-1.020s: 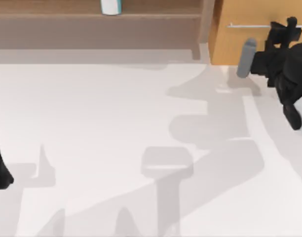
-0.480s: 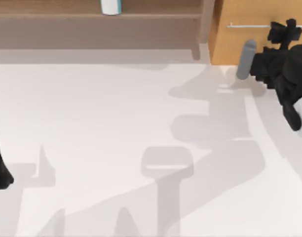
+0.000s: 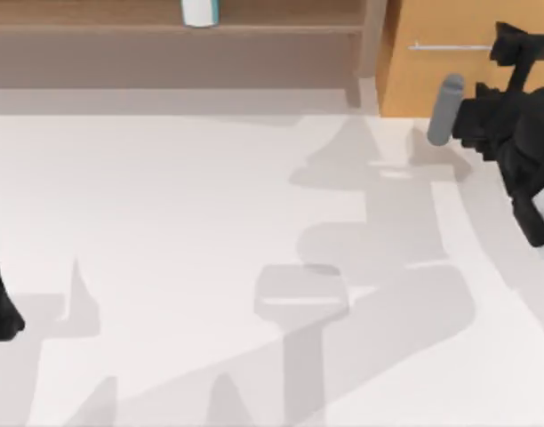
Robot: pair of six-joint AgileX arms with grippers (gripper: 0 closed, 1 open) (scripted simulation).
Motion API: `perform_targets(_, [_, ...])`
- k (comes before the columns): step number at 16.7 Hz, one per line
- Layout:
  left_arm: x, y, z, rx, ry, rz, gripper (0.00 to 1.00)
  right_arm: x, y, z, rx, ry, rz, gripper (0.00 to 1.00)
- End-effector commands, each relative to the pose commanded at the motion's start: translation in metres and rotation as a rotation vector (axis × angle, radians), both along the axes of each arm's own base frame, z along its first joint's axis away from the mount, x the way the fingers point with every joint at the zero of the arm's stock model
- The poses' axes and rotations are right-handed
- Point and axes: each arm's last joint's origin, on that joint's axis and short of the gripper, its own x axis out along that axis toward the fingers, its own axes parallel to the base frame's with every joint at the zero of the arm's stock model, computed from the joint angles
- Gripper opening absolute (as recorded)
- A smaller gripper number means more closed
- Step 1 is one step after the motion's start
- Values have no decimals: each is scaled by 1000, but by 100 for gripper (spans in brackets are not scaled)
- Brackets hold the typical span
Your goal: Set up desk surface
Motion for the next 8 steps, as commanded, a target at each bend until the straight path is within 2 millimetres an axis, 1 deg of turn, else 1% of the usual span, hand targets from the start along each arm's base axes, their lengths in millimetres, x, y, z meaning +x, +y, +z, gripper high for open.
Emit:
perform_targets(5, [0,0,0,0,0,0,100,-20,-4,-7,1,35,-12,100])
perform_targets(8, [0,0,0,0,0,0,100,-23,-5,-11,-1,54,-14,100])
